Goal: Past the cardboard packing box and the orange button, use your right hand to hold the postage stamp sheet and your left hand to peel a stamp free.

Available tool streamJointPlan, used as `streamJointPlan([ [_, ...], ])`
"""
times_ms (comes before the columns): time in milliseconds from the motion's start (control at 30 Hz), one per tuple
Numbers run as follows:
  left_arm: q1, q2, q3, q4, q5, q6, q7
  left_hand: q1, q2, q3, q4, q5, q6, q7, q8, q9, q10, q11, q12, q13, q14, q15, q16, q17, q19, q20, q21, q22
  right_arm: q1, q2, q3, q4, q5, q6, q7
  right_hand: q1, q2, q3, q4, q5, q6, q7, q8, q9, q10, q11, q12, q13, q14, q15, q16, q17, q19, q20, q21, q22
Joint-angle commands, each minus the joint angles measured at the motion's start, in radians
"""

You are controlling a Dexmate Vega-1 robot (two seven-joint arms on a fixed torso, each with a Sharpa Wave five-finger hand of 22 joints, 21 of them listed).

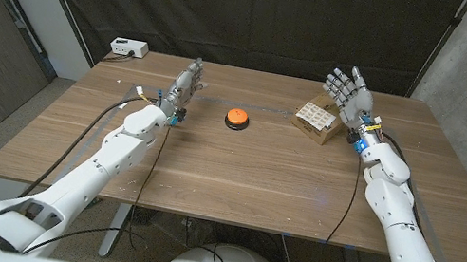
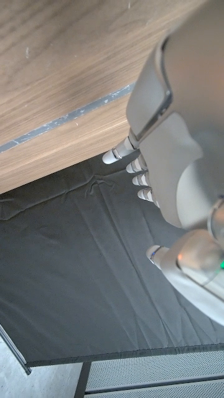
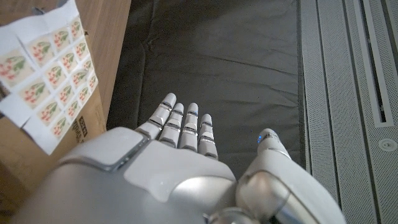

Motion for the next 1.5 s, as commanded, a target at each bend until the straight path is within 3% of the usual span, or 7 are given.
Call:
streamJointPlan([
  [33,0.021,0.01,-0.008,-0.04,0.013,-0.017,-0.036,-0.008,0.039,-0.004,0.001,0.006,-0.147,-0.001,0.004,0.001,-0.121,0.006,0.004,0.001,-0.141,0.004,0.011,0.004,-0.178,0.005,0.003,0.005,-0.184,-0.108,0.006,-0.275,-0.188,-0.011,-0.244,0.026,0.003,0.008,-0.018,0.001,0.016,-0.006,0.005,0.002,0.012,-0.001,0.006,0.001,0.008,0.001,0.0,0.004,0.005,0.006,-0.006,0.003],
  [400,0.035,0.018,-0.012,-0.073,0.016,-0.026,-0.055,-0.008,0.038,-0.005,0.0,0.007,-0.144,-0.003,0.006,0.001,-0.114,0.006,0.007,0.002,-0.137,0.003,0.013,0.004,-0.174,0.007,0.002,0.005,-0.281,-0.194,-0.019,-0.394,-0.296,-0.021,-0.388,0.064,0.011,0.023,-0.043,0.002,0.023,-0.011,0.003,0.002,0.011,-0.006,0.002,0.002,0.003,0.01,-0.006,0.005,-0.006,0.014,-0.017,0.004],
  [633,0.047,0.026,-0.014,-0.104,0.022,-0.021,-0.054,-0.008,0.037,-0.007,-0.001,0.008,-0.136,-0.004,0.009,0.001,-0.105,0.009,0.01,0.002,-0.131,0.01,0.014,0.004,-0.17,0.013,0.002,0.004,-0.331,-0.251,-0.032,-0.469,-0.404,-0.062,-0.468,0.092,0.014,0.031,-0.061,0.0,0.018,-0.024,-0.004,0.003,-0.01,-0.017,-0.009,0.003,-0.015,0.016,-0.014,0.005,-0.034,0.036,-0.034,0.005],
  [900,0.063,0.033,-0.014,-0.138,0.028,-0.01,-0.047,-0.007,0.037,-0.007,-0.002,0.009,-0.125,-0.009,0.012,0.001,-0.099,0.013,0.013,0.002,-0.124,0.015,0.016,0.003,-0.165,0.015,0.002,0.004,-0.354,-0.311,-0.049,-0.524,-0.487,-0.139,-0.481,0.113,0.019,0.036,-0.07,-0.002,-0.003,-0.031,-0.016,0.004,-0.042,-0.028,-0.022,0.003,-0.05,0.022,-0.021,0.006,-0.063,0.051,-0.053,0.007],
  [1500,0.108,0.048,-0.02,-0.218,0.042,0.008,-0.022,-0.006,0.036,-0.008,-0.004,0.01,-0.114,-0.013,0.014,0.002,-0.09,0.018,0.015,0.002,-0.116,0.017,0.017,0.003,-0.155,0.02,0.003,0.004,-0.367,-0.367,-0.096,-0.605,-0.751,-0.235,-0.511,0.143,0.027,0.045,-0.08,-0.002,-0.037,-0.034,-0.024,0.005,-0.08,-0.028,-0.033,0.004,-0.08,0.017,-0.021,0.006,-0.077,0.056,-0.068,0.008],
])
